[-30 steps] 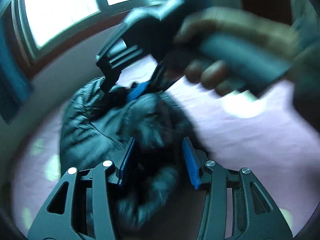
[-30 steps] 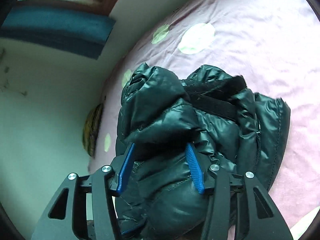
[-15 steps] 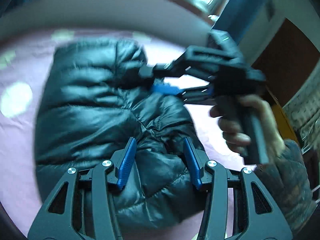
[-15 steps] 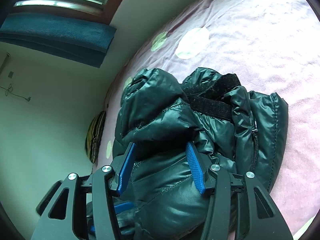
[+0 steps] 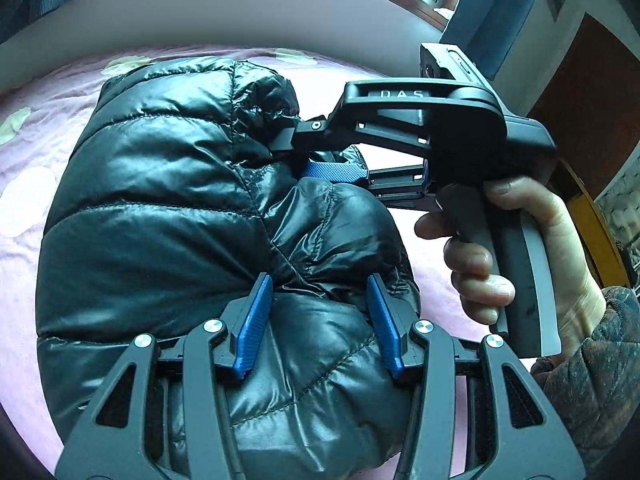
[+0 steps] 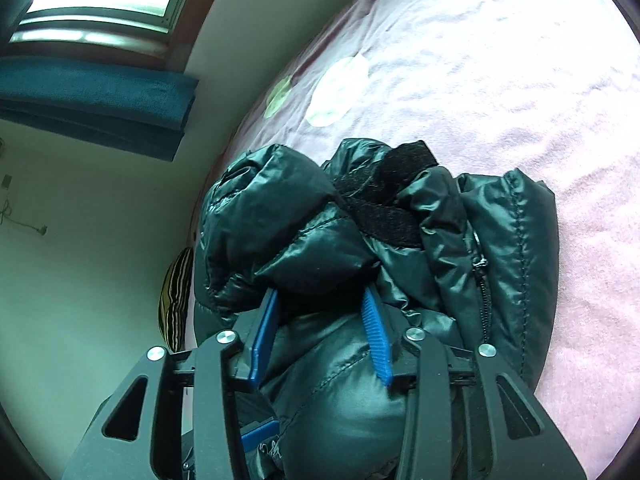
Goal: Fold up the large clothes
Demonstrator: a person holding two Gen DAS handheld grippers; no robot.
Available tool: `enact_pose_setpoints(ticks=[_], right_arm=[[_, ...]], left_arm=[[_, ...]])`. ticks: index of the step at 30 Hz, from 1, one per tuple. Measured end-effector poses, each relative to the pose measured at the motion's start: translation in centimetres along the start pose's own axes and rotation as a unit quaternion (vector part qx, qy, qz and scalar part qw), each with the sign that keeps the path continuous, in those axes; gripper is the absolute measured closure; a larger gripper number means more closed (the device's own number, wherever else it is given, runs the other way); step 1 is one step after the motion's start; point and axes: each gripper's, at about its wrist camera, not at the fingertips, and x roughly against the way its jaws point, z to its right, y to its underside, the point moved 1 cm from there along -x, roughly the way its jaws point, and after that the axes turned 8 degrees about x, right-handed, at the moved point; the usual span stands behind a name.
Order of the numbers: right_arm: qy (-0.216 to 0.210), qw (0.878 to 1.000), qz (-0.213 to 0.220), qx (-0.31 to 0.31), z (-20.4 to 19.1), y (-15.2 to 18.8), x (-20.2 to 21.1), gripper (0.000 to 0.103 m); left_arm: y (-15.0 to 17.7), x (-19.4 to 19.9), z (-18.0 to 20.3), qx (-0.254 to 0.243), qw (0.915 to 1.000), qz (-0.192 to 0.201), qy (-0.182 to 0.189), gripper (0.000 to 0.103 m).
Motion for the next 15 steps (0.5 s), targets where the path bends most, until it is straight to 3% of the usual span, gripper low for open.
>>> enact_pose_setpoints(ticks=[9, 15], right_arm=[[0.007, 1.0, 0.01, 0.005, -0.2, 0.1, -0.1, 0.064], [0.007, 1.0, 0.025, 0.017, -0.8, 0.6, 0.5, 0.058]], left_arm=[[0.2, 0.4, 0.0, 0.002, 1.0, 0.009, 0.002, 0.055], [0.3, 0.6, -0.2, -0.002, 0.9999, 0.012, 0.005, 0.055]])
